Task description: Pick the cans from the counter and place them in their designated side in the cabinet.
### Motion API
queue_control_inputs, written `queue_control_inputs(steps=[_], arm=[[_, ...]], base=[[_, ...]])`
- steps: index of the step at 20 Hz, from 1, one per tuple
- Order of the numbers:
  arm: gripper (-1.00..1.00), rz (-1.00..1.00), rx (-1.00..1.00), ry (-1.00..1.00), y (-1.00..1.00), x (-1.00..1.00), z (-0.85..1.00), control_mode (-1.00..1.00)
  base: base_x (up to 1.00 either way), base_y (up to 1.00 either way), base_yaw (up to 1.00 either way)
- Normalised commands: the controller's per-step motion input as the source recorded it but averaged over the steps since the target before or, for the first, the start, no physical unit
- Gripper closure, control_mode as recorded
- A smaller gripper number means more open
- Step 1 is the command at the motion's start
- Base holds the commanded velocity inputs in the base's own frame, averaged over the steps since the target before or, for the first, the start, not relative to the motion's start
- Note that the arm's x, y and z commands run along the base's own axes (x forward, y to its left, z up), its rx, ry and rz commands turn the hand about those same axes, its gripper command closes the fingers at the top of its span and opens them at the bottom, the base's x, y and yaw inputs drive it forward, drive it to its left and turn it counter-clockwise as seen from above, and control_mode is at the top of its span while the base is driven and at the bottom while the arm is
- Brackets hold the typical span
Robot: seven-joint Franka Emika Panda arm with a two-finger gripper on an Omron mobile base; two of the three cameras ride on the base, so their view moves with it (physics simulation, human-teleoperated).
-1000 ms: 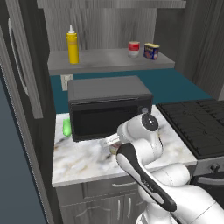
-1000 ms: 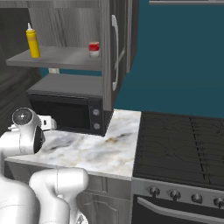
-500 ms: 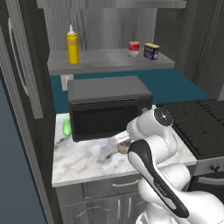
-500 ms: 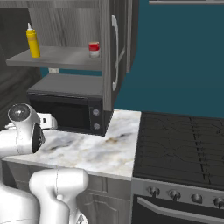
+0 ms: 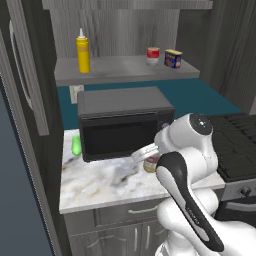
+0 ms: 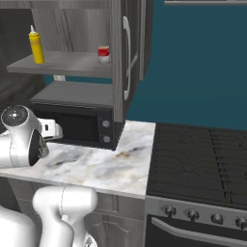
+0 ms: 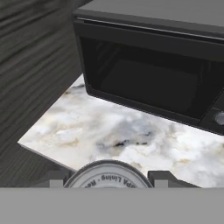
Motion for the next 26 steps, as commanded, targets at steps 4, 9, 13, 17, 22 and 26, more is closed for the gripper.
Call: queue_control_inputs(steps=[4,9,13,17,22,26], arm=[[1.00,0.00,0.00,-0.10,-0.07,-0.26,0.15,-1.00],[1.00,0.00,0.00,-0.12,-0.06,-0.24,0.13,-1.00],[1.00,0.00,0.00,-0.13,-0.11,-0.31,0.13,-1.00],[1.00,0.00,0.01,-0.13,-0.14,-0.34,0.14,-1.00],[1.00,0.00,0.01,-0.12,-0.17,-0.36,0.15,-1.00],[1.00,0.00,0.01,-0.12,-0.20,-0.30,0.16,-1.00]], base=[[0.00,0.00,0.00],[0.00,0.00,0.00],[0.00,0.00,0.00],[0.00,0.00,0.00],[0.00,0.00,0.00],[0.00,0.00,0.00]])
